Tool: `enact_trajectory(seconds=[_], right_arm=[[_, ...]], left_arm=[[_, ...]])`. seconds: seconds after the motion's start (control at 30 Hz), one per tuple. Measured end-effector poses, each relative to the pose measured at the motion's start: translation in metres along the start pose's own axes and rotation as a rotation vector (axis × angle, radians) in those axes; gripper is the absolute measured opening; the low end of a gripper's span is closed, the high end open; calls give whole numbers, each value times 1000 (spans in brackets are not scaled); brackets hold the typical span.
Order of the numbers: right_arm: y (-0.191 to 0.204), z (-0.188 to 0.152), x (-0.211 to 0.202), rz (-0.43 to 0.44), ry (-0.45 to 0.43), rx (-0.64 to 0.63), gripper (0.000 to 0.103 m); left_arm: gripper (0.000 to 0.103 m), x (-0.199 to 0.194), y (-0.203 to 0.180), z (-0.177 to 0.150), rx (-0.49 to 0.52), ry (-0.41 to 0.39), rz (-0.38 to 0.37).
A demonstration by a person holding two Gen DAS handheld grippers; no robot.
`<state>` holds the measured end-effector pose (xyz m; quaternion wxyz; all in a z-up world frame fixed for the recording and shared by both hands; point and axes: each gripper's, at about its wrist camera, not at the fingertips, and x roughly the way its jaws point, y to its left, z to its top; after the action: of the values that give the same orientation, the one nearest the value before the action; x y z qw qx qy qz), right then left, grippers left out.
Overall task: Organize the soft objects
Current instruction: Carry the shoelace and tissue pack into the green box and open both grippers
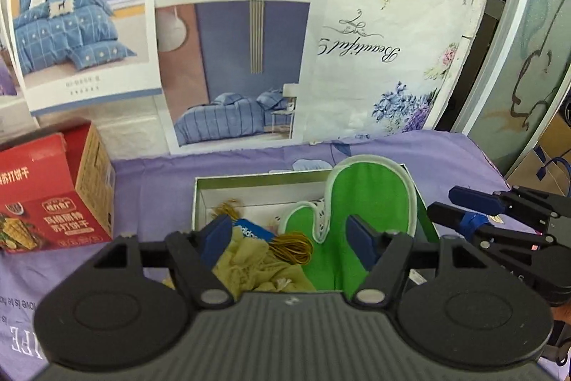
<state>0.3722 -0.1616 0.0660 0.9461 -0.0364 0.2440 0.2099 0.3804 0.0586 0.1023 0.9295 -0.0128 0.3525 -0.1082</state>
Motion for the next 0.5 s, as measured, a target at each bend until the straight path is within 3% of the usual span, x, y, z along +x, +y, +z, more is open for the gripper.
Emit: enact_trajectory(seconds=[0.27,0.5], right_arm=[[7,-6,-39,-41,-39,-29,20],[26,-37,-104,-93,-73,-39,24]], left_arm=[[70,-36,-9,-13,10,-38,-8],[70,-94,-21,-64,56,-76,-30]])
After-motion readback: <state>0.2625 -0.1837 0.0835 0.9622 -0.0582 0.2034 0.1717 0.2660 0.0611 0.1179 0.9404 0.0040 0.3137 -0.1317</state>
